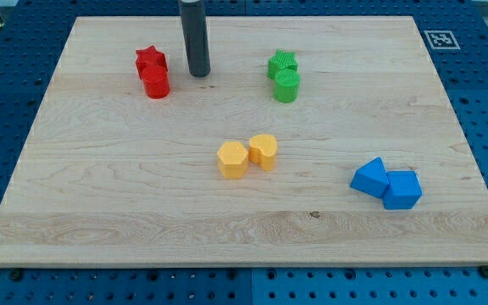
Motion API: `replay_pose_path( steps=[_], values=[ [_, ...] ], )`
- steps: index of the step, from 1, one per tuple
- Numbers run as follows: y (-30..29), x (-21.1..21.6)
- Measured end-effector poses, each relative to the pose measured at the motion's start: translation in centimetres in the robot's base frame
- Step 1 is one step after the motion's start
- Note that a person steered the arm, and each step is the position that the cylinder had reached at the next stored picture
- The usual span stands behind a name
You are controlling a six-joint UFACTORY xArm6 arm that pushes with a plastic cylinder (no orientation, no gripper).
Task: Push the green circle left and up
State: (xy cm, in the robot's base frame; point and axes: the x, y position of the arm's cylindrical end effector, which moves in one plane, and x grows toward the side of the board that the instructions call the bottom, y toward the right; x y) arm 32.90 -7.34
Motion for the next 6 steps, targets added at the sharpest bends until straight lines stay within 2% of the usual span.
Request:
replay_pose_path(
  steps=[1,5,6],
  values=[
    [2.0,2.4],
    [3.5,1.6],
    [7.8,4.3]
  ],
)
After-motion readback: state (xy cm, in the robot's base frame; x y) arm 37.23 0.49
